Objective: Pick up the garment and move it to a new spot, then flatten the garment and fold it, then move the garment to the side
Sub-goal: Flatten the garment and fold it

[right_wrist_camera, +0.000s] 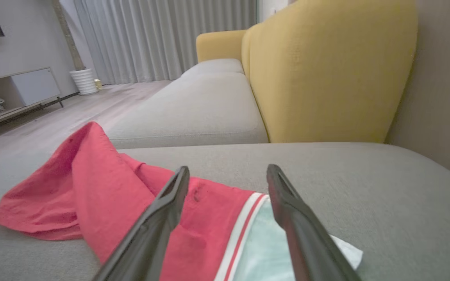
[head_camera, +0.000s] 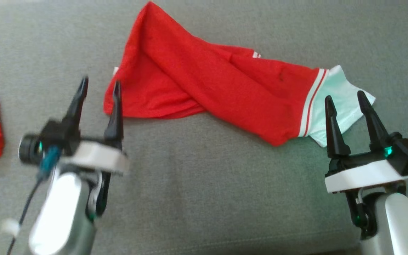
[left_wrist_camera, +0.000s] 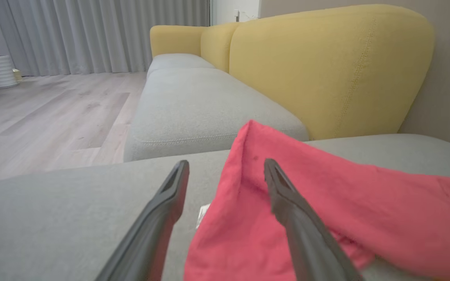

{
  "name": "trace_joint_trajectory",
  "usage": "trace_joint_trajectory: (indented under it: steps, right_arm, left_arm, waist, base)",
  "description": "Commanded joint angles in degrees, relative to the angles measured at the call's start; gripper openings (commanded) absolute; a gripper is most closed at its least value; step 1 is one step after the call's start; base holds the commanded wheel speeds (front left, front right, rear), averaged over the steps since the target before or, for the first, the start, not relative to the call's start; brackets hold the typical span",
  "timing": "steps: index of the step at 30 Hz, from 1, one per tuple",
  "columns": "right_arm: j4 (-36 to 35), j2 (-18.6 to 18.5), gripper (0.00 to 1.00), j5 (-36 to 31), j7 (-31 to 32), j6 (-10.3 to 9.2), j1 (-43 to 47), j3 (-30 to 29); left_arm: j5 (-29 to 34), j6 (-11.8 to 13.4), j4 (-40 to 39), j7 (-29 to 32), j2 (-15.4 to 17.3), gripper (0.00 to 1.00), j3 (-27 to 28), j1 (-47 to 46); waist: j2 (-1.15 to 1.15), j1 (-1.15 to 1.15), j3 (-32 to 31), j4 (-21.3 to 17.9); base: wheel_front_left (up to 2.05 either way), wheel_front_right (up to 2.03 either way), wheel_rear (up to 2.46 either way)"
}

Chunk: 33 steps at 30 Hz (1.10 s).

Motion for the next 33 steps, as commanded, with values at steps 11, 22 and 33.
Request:
trace_joint_trajectory:
  steps: [11,22,33]
  right_arm:
    - [-2.84,-1.64,1.00,-1.00,2.27,0.42,3.39,1.24]
    - [-3.84,-1.54,1.00,-0.32,2.67,0.42,5.19,1.59]
    - [-4.02,-1.42,1.00,0.18,2.33,0.42,4.83,1.52]
  left_arm:
    - [-0.25,3.15,-10.57,-0.30,2.01,1.00,3.73,14.21]
    - [-0.84,4.17,-13.19,0.55,2.29,1.00,3.51,17.70]
    - [-1.10,4.08,-13.65,0.88,2.37,1.00,2.78,16.42]
  waist:
    - [0.00,0.00,-6.28,2.35]
    - [0.00,0.00,-7.87,2.42]
    - [0.00,0.00,-6.94,2.54]
  base:
    - [0.00,0.00,0.00]
    - [0.00,0.00,0.00]
    - [0.00,0.00,0.00]
